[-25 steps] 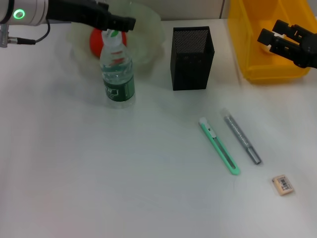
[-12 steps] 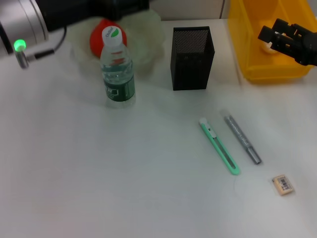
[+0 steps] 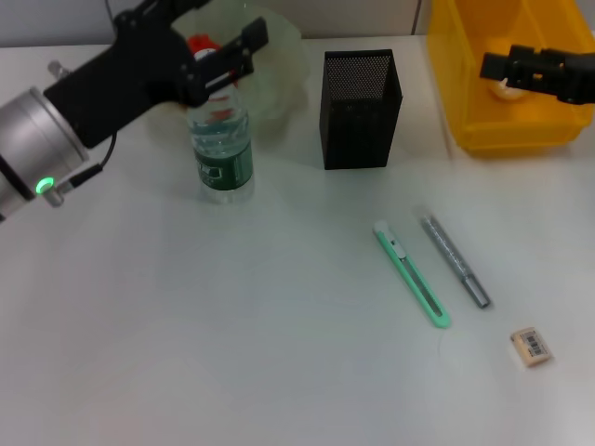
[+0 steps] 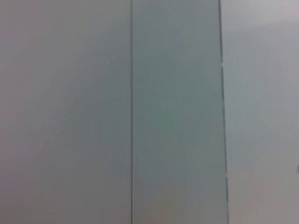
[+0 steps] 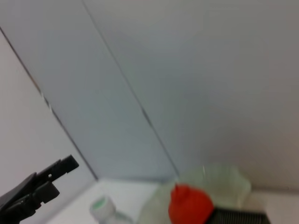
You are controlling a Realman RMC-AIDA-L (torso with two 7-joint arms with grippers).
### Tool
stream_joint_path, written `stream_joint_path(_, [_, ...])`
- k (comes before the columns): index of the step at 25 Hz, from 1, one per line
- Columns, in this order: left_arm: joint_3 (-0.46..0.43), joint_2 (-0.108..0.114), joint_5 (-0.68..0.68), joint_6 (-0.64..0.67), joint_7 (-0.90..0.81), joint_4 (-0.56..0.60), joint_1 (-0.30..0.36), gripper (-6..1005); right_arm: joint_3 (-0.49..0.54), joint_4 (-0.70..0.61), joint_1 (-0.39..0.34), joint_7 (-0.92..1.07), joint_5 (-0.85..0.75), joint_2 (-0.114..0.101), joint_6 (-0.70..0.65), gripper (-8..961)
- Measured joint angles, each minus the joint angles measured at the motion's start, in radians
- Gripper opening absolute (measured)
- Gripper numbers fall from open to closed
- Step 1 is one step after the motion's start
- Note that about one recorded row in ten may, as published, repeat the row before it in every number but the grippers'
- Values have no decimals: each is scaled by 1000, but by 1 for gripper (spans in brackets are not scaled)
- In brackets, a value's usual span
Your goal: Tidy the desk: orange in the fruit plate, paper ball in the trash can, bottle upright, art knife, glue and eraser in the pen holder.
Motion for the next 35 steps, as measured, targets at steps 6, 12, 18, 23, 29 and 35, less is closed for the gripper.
stream_joint_path(6, [-3, 0, -65, 47, 35, -121, -10, 817, -113, -208, 41, 358, -189, -1, -27, 800])
stream_joint_path(12, [4, -1, -160, 113, 136, -230, -6, 817, -194, -327, 147, 617, -404, -5, -159, 701])
stream_joint_path(18, [-3, 6, -170, 176, 150, -282, 1, 817, -289, -340, 214, 719, -523, -2, -188, 693])
stream_joint_path(23, [-4, 8, -170, 234, 154, -329, 13, 817, -296, -316, 251, 754, -566, -2, -187, 694])
stream_joint_path(29, [-4, 8, -167, 249, 159, -369, 14, 816, -347, -251, 291, 794, -616, -3, -185, 694])
stream_joint_path(35, [-4, 8, -169, 247, 159, -373, 6, 816, -433, -182, 336, 835, -671, -1, -160, 693])
